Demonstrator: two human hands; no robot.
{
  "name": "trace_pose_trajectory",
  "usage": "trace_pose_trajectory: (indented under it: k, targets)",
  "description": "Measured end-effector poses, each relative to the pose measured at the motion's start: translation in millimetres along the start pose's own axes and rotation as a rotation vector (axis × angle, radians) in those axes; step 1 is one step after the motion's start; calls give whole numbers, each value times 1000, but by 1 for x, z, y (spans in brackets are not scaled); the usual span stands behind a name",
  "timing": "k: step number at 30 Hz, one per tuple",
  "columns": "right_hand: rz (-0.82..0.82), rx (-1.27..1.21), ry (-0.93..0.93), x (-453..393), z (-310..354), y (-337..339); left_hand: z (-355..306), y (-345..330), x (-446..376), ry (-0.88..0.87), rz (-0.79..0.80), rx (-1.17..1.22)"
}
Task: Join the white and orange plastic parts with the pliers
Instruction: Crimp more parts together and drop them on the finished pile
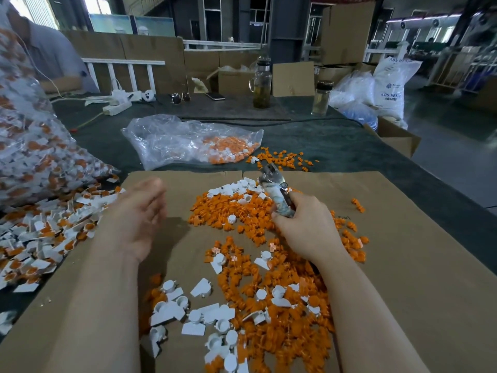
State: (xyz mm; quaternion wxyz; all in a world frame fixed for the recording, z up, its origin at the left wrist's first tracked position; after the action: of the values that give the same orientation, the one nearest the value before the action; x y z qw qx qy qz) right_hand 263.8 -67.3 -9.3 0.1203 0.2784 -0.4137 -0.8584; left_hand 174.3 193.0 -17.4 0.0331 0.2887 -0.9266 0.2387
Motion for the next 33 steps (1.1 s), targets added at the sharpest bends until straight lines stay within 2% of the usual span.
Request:
trace_pose_trajectory:
  k: [2,5,6,8,10,15,20,29,33]
  targets:
    - [10,17,-7,0,-2,0,2,-21,10,-24,155,-461]
    - [38,29,-3,0,-4,2,14,-43,28,103,475,-864]
    - [60,35,7,0,-5,2,18,-43,31,160,536,-982]
    - [123,54,33,0,-5,2,23,-39,28,195,599,-1188]
    - [176,73,54,-1,-5,0,24,-37,24,144,591,-1309]
    - [211,155,76,0,-3,-8,31,-43,14,-10,458,-1326]
    - [221,135,80,-1,-2,-13,44,-65,12,-196,282,-1379]
    - [303,230,150,1,6,-23,43,-63,11,-153,283,-1416]
    - [286,226,143,1,5,-24,42,-68,15,-206,240,-1440]
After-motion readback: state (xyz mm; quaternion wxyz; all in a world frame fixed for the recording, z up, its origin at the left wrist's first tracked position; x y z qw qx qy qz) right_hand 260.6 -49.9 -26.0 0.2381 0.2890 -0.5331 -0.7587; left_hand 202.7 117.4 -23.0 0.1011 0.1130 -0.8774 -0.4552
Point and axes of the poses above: each hand's wrist, its own x-axis away from the middle knuckle, its own y-axis out of the back of the hand, z = x × y, the point moved 3 cm from there along -x, towards the middle knuckle, and after that the axes turned 10 degrees about y, right-handed, at the moved point
